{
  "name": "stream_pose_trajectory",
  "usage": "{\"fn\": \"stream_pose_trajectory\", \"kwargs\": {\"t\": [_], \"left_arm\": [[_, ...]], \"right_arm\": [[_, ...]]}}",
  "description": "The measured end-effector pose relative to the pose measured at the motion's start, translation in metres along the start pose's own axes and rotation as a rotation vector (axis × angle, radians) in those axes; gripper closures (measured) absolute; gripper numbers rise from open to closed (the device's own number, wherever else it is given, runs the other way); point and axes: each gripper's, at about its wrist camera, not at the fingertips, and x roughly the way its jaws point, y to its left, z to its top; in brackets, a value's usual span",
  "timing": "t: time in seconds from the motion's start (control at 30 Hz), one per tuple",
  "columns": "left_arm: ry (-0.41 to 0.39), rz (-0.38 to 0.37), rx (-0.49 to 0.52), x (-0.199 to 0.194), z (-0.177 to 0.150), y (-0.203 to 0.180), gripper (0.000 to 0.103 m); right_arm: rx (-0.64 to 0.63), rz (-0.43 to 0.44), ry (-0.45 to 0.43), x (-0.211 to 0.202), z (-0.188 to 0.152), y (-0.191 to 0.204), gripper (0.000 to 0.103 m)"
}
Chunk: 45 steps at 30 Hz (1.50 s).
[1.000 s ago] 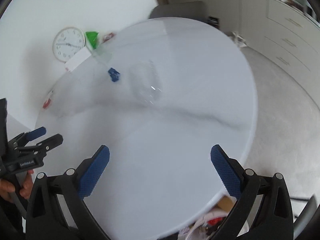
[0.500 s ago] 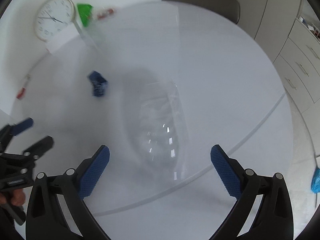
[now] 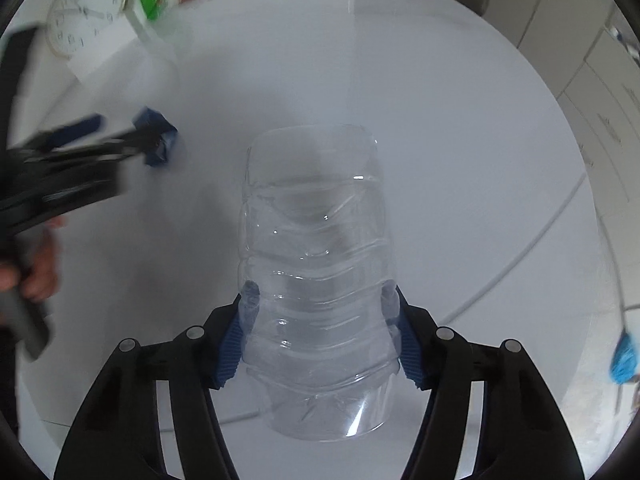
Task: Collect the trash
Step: 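Grasp clear plastic bottle with right tool while left tool grasps blue crumpled paper, then carry bottle and blue paper over the wastebasket and open both tools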
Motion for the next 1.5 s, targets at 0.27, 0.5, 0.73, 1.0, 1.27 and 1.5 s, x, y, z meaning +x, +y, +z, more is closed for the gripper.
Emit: {"fn": "stream_pose_trajectory", "kwargs": {"t": [0.27,0.5,0.73,1.0,1.27,1.5], "left_arm": [[0.033,0.022,0.023,0.023,0.005,-0.016,0.031],[0.05,-0.022,-0.027,0.027,0.002,-0.016,0.067],[0.051,-0.034,-0.048,0.017,0.005,-0.01,0.072],[0.011,-0.069,-0.028,-0.046,-0.004,-0.02,0.072],[-0.052,-0.241,0.071,-0.169,-0.07,-0.093,0.072],[0.008,-0.461,0.179,-0.231,-0.143,-0.177,0.071]], "right_arm": [[0.084,0.099,-0.051,-0.048,-0.035,-0.018,0.039],[0.119,0.113,-0.051,-0.049,-0.035,-0.025,0.039],[0.159,0.137,-0.067,-0.056,-0.047,-0.027,0.039],[0.177,0.157,-0.167,-0.088,-0.07,-0.031,0.039],[0.232,0.049,-0.226,-0.155,-0.176,-0.058,0.039],[0.429,-0.102,-0.11,-0.155,-0.335,-0.105,0.039]]}}
